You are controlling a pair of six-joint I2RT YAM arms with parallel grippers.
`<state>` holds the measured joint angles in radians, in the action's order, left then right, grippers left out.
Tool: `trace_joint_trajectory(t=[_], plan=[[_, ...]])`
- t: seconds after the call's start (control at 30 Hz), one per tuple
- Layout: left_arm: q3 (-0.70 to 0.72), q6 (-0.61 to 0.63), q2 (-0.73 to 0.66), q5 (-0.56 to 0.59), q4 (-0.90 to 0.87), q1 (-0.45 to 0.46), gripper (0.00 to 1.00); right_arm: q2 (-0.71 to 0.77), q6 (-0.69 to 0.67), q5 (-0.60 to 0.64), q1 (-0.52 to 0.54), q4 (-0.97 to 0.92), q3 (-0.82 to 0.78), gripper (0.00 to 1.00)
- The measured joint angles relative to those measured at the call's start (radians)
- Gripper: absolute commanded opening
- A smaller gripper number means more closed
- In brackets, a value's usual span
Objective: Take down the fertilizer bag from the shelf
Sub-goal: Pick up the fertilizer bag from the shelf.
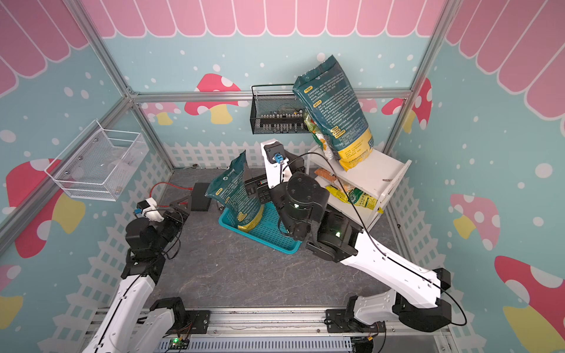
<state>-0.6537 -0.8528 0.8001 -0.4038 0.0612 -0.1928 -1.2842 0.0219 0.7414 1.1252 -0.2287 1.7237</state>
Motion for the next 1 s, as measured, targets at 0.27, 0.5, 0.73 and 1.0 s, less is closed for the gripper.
trace_joint_trajectory(t=[0.27, 0.5, 0.73, 1.0], plan=[[-0.267, 0.208, 0.19, -0.18, -0.077, -0.091, 0.99, -0.114, 0.012, -0.021, -0.195, -0.253, 0.307, 0.99], [-0.198, 0.26, 0.07, -0.291, -0.186, -0.154, 0.99, -0.277, 0.0, -0.026, -0.384, -0.428, 0.48, 0.99], [-0.211, 0.266, 0.08, -0.42, -0.163, -0.146, 0.99, -0.381, -0.044, -0.029, -0.476, -0.492, 0.509, 0.99], [-0.22, 0.322, 0.091, -0.407, -0.249, -0.102, 0.99, -0.462, -0.061, -0.035, -0.555, -0.504, 0.609, 0.99]])
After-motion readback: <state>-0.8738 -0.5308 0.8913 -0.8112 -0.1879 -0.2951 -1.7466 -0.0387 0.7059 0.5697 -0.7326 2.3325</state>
